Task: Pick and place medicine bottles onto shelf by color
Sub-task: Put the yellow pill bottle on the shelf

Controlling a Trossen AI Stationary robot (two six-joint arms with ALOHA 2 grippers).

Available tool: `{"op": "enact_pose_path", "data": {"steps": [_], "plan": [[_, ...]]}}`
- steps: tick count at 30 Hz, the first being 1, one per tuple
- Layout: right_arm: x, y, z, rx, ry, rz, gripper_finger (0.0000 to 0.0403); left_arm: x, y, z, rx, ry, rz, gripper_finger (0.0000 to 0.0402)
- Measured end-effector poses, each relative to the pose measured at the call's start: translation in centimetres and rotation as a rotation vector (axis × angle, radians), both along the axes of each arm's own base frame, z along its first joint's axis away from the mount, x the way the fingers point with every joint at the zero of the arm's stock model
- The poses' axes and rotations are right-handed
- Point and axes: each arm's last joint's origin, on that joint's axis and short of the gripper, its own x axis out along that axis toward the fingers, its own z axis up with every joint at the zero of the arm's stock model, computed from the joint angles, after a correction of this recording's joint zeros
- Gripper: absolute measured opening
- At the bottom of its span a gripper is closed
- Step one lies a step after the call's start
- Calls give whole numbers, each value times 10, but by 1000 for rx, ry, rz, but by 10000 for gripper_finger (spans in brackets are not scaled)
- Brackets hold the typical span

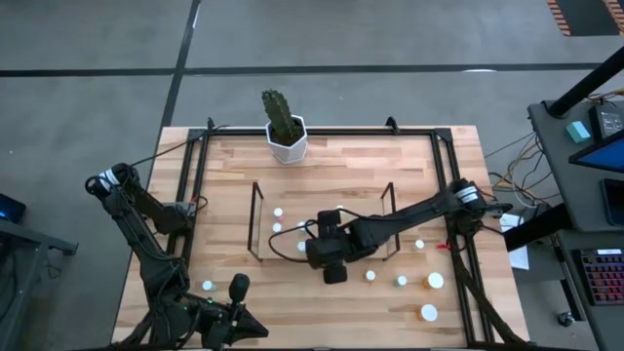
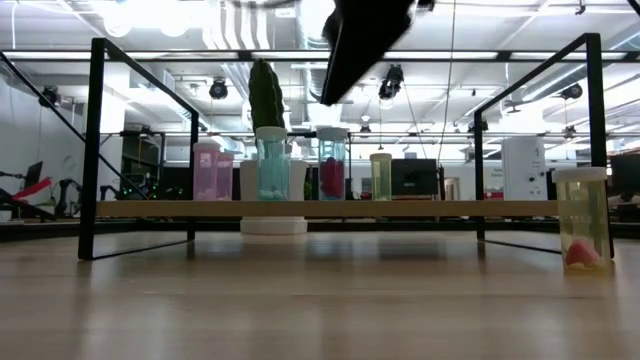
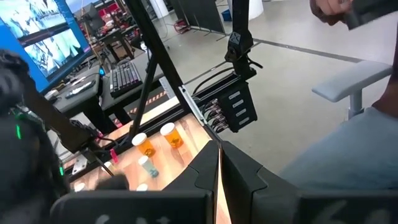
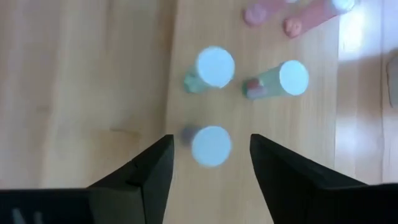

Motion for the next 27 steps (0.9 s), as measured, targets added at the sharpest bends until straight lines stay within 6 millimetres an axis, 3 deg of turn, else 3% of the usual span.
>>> {"op": "enact_pose_path", "data": {"steps": [7,16,22,27], "plan": [[-33,44,34,115,-96,-17,203,0,0,0,-68,20,12,0],[-78,109,37,330,-67,-218,203,0,0,0,-72,17,11,0],[-100,110,23,362,94,-519,203,0,0,1,-72,15,12,0],[-99,93,21,306,170,-570,203,1,0,1,-71,13,12,0]]}}
